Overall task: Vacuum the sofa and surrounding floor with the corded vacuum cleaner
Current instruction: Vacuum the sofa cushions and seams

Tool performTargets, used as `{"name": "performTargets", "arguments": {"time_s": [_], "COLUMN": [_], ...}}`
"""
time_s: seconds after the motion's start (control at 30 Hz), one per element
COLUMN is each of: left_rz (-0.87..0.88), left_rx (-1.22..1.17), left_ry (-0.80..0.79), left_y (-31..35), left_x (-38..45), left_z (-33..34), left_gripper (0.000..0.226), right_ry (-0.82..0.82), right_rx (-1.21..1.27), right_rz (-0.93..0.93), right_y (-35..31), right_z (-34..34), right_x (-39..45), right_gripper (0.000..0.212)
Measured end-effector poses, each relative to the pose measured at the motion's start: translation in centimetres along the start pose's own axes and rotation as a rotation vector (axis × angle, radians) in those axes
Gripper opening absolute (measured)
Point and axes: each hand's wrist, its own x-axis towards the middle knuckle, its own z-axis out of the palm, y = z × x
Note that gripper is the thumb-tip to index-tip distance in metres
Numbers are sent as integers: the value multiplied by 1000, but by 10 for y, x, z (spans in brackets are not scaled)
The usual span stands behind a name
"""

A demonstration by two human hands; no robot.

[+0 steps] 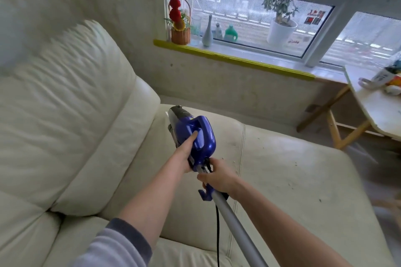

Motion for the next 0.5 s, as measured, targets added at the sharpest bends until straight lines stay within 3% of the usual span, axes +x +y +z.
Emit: {"name": "performTargets", "arguments": {"time_s": [0.3, 0.5], "left_rz": [-14, -29], "left_rx": [52, 149], "left_ry": [28, 39], "left_y": [15, 21], "left_x": [42, 52], "left_z": [-7, 5], "left_gripper": [69, 64], "right_ry": [-34, 6], "right_rx": [108, 196], "right_rz": [42, 51], "right_y": [-5, 0], "right_z": [-1, -6], "right_x": [41, 50], "right_gripper": [28, 3]}}
